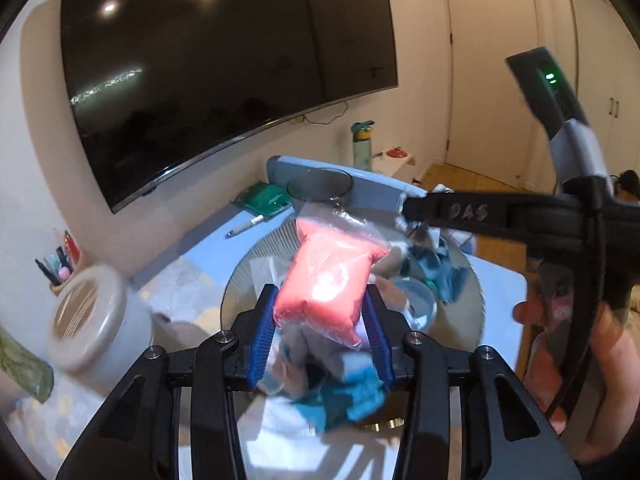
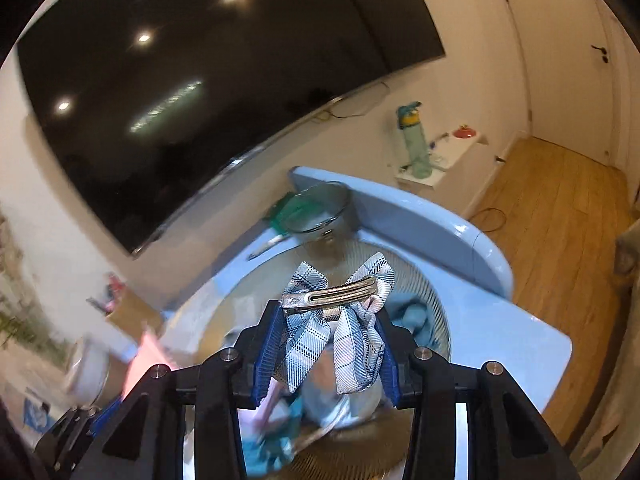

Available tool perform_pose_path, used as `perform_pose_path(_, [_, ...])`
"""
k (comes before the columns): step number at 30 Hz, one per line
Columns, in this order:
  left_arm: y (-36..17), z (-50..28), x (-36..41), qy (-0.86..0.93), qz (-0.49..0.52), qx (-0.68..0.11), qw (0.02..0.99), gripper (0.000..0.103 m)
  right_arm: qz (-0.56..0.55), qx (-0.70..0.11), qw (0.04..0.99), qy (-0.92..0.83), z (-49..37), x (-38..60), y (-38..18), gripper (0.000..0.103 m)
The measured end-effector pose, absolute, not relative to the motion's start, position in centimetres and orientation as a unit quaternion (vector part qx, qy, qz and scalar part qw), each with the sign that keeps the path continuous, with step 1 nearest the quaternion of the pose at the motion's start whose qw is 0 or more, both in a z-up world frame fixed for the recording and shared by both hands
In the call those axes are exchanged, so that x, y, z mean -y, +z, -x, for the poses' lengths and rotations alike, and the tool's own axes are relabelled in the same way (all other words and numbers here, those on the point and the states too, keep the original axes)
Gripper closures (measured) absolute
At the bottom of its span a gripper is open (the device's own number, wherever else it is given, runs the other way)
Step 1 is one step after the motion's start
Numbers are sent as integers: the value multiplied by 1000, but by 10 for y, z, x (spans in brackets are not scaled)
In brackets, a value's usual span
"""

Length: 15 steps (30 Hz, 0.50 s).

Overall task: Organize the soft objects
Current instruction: 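Open both grippers to drop the bag and bow into the glass bowl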

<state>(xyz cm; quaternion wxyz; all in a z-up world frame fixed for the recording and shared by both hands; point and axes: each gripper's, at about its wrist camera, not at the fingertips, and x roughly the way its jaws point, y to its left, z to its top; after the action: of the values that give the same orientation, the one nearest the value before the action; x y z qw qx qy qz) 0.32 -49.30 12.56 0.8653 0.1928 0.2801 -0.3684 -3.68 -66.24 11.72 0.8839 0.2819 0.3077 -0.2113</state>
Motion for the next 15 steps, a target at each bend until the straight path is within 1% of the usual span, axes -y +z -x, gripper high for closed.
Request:
perform_pose_path(1, [125, -4, 497, -364, -200, -278, 866, 47, -280, -312, 884, -209, 31, 663, 115, 51])
perform_pose_path(2, [125, -3, 500, -357, -208, -273, 869, 43, -279, -314, 884, -206, 26, 663, 114, 44])
perform_pose_path(3, [125, -2, 502, -351, -214, -263, 873, 33, -278, -315, 884, -206, 23, 665, 112, 34])
perform_pose_path(4, [125, -1, 501, -349, -215, -257, 875, 31, -277, -318, 882, -210, 23, 668, 108, 30])
perform_pose_path(10, [130, 13, 493, -370, -212, -251, 869, 31, -300, -320, 877, -198, 38, 672, 102, 30])
perform_pose_path(15, [143, 30, 460, -391, -175, -253, 867, 31, -269, -325, 886, -194, 59, 641, 115, 30])
